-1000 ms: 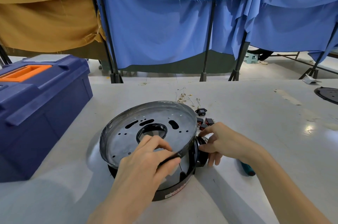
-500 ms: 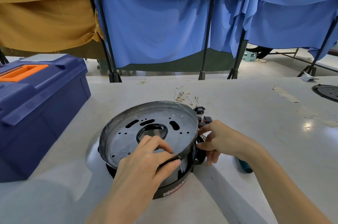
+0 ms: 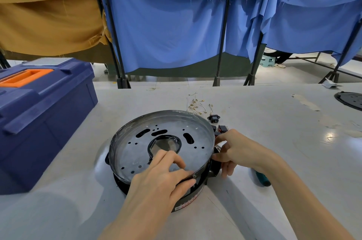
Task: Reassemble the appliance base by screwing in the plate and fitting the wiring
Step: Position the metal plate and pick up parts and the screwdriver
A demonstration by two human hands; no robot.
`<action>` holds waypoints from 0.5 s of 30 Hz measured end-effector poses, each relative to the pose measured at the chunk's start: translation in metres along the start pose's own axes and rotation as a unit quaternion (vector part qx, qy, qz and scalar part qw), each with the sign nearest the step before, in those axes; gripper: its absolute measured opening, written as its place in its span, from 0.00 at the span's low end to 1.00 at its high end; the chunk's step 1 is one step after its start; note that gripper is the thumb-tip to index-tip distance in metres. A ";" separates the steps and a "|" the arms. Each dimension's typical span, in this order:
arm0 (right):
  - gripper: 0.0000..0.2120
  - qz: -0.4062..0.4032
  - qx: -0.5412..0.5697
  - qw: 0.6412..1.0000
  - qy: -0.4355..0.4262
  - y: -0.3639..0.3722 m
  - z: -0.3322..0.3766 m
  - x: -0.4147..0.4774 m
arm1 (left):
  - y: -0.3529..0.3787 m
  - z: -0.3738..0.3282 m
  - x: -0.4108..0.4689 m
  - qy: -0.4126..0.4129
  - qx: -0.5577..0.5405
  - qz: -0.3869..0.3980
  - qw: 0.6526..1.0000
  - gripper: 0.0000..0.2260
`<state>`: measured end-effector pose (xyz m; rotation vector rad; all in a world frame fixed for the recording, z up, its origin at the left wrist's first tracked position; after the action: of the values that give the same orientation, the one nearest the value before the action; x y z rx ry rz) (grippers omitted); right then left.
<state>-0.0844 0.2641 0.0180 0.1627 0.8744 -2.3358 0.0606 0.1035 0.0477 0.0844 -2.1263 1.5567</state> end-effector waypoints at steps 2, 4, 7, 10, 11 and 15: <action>0.10 -0.002 0.003 1.000 -0.003 0.000 0.000 0.000 | 0.001 -0.003 0.000 0.016 0.013 -0.011 1.000 0.02; 0.10 -0.004 0.014 1.000 -0.005 0.000 0.000 0.000 | 0.004 -0.006 0.000 0.025 0.027 -0.021 0.999 0.06; 0.11 -0.008 0.028 1.000 -0.006 -0.001 -0.001 0.000 | 0.009 -0.008 -0.001 0.038 0.041 -0.038 0.998 0.11; 0.11 -0.013 0.043 0.999 -0.007 -0.001 -0.003 0.001 | 0.010 -0.008 -0.001 0.042 0.059 -0.057 0.996 0.16; 0.10 -0.014 0.047 0.999 -0.007 -0.001 -0.003 0.001 | 0.010 -0.007 -0.001 0.043 0.070 -0.063 0.995 0.16; 0.09 -0.013 0.055 0.998 -0.004 -0.002 -0.005 0.002 | 0.015 -0.007 -0.001 0.055 0.112 -0.071 0.990 0.16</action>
<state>-0.0873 0.2671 0.0148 0.1892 0.7471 -2.4080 0.0590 0.1148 0.0355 0.2179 -1.8148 1.6682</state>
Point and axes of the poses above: each hand's wrist, its own x-axis towards the middle knuckle, its own y-axis out of the palm, z = x × y, the point moved 4 cm from there along x, towards the middle knuckle, and after that the axes turned 3 degrees about z, right-handed, at the moved point
